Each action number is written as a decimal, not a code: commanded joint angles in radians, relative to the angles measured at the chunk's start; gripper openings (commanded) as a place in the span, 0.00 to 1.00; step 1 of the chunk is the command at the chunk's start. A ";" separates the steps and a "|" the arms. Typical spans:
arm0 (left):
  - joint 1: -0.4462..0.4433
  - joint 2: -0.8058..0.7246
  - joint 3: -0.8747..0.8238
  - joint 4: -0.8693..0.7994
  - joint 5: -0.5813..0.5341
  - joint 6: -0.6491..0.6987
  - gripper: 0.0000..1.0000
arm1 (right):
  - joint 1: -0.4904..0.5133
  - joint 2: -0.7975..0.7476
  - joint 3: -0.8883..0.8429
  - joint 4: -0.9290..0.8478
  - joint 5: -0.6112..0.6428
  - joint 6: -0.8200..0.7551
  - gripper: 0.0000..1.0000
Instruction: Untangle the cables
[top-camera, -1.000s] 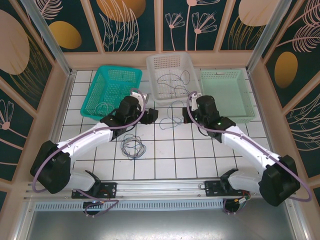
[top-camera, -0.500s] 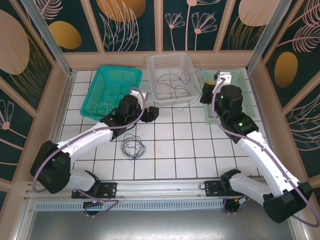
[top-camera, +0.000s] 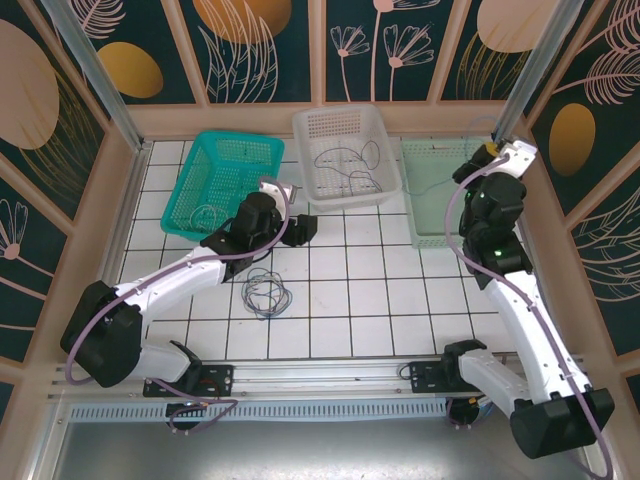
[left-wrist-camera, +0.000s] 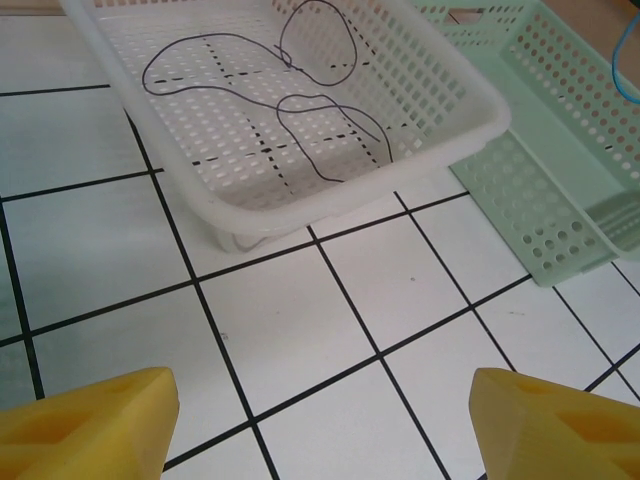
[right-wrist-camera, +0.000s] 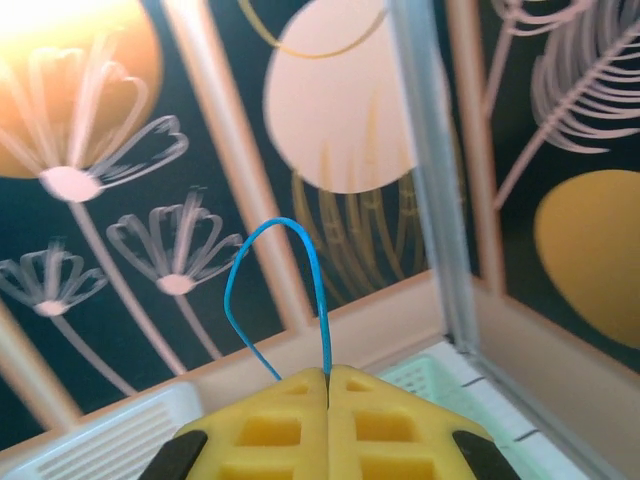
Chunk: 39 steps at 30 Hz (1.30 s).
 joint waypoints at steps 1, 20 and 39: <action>-0.002 -0.030 -0.021 0.030 -0.019 -0.018 0.77 | -0.083 0.022 -0.034 0.065 -0.084 0.013 0.00; -0.002 -0.041 -0.056 0.030 -0.038 -0.031 0.77 | -0.304 0.482 -0.039 -0.051 -0.589 0.083 0.00; -0.002 -0.095 -0.162 -0.026 -0.217 -0.167 0.84 | -0.120 0.342 -0.001 -0.198 -0.512 0.116 0.79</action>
